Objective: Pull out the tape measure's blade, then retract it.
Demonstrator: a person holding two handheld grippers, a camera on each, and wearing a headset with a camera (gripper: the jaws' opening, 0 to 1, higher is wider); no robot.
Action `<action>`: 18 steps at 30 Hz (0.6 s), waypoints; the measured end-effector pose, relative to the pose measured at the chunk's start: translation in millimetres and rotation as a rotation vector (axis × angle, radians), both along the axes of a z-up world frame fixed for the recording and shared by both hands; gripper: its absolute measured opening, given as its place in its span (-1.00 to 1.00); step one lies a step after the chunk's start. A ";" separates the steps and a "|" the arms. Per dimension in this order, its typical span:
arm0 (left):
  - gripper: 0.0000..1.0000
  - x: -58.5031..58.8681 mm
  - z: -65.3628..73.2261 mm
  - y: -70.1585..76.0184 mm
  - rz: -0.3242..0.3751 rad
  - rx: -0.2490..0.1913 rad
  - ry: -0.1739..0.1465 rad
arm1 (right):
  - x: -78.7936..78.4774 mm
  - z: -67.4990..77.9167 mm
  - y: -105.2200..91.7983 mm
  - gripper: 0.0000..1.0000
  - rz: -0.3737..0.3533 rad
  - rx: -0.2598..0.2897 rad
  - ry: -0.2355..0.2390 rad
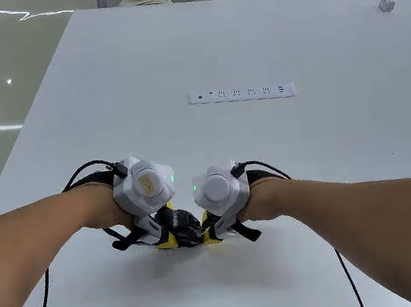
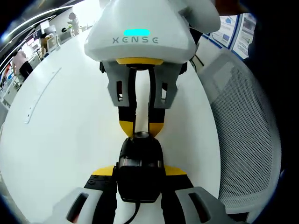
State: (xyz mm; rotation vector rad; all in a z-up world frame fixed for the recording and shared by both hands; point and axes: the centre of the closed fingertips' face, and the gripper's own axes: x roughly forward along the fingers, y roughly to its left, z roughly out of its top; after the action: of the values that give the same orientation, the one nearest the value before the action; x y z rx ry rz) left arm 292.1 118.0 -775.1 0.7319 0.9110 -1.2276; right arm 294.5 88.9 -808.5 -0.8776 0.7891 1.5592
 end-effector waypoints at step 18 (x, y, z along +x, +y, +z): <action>-0.34 -0.1 1.2 -1.0 0.008 -0.006 -0.003 | 0.2 -0.3 -4.8 -0.76 -0.011 -0.028 0.001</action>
State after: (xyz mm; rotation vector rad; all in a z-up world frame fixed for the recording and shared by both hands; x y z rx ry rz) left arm 291.9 117.1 -773.9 0.7248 0.9068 -1.2208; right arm 294.6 84.1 -808.8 -0.8909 0.8169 1.5421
